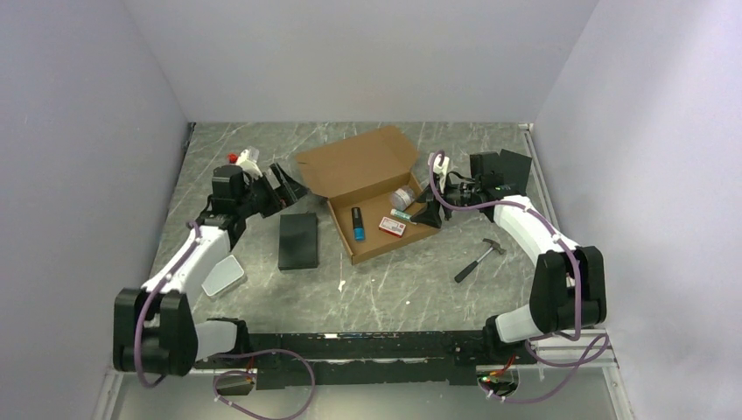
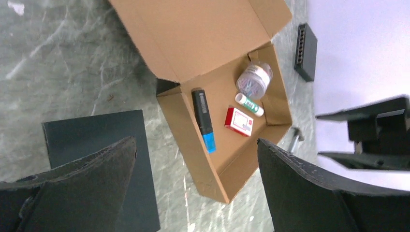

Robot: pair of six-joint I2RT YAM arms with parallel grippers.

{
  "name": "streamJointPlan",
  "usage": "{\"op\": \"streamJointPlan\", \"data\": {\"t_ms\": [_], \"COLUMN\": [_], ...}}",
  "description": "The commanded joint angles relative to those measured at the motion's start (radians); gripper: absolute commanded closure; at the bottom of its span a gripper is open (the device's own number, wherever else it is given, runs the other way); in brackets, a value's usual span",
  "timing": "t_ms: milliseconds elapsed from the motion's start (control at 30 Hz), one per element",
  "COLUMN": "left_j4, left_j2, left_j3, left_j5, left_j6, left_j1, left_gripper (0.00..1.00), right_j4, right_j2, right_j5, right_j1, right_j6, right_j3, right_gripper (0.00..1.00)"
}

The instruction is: Fold the paper box

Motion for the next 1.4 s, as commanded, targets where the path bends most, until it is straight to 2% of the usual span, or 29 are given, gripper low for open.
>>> {"op": "streamJointPlan", "data": {"t_ms": [0,200,500,600,667,733,800,1033,1100,1133,1233,1367], "left_j4": [0.131,0.019,-0.097,-0.070,-0.070,-0.081,-0.093,-0.080,-0.078,-0.067,-0.012,0.080], "left_j2": [0.120,0.358,0.608,0.676,0.725,0.775,0.814,0.887,0.894,0.890,0.836,0.753], "left_j3": [0.044,0.209,0.426,0.478,0.522,0.569,0.605,0.661,0.670,0.666,0.616,0.535], "left_j5": [0.053,0.023,-0.043,-0.030,-0.021,-0.010,-0.011,-0.008,-0.010,-0.010,-0.041,-0.069], "left_j6": [-0.210,-0.242,-0.289,-0.290,-0.286,-0.283,-0.279,-0.267,-0.247,-0.232,-0.180,-0.094], "left_j1": [0.040,0.048,0.048,0.048,0.048,0.048,0.048,0.048,0.048,0.048,0.047,0.041], "left_gripper": [0.00,0.03,0.11,0.27,0.28,0.37,0.39,0.75,0.95,1.00,1.00,1.00], "right_j4": [0.041,0.046,0.037,0.031,0.024,0.019,0.014,0.003,0.006,0.009,0.038,0.149], "right_j2": [0.014,0.027,0.034,0.037,0.039,0.041,0.040,0.041,0.045,0.049,0.044,0.007], "right_j5": [-0.039,-0.029,-0.028,-0.027,-0.026,-0.025,-0.024,-0.023,-0.054,-0.099,-0.143,-0.124], "right_j1": [-0.003,-0.003,-0.003,-0.003,-0.003,-0.003,-0.003,-0.005,-0.024,-0.040,-0.086,-0.144], "right_j6": [0.013,0.029,0.027,0.020,0.017,0.012,0.008,-0.001,0.033,0.065,0.142,0.278], "right_j3": [0.008,0.012,0.017,0.019,0.023,0.026,0.027,0.034,0.042,0.049,0.056,0.027], "right_gripper": [0.35,0.35,0.36,0.36,0.36,0.36,0.36,0.36,0.36,0.36,0.36,0.35]}}
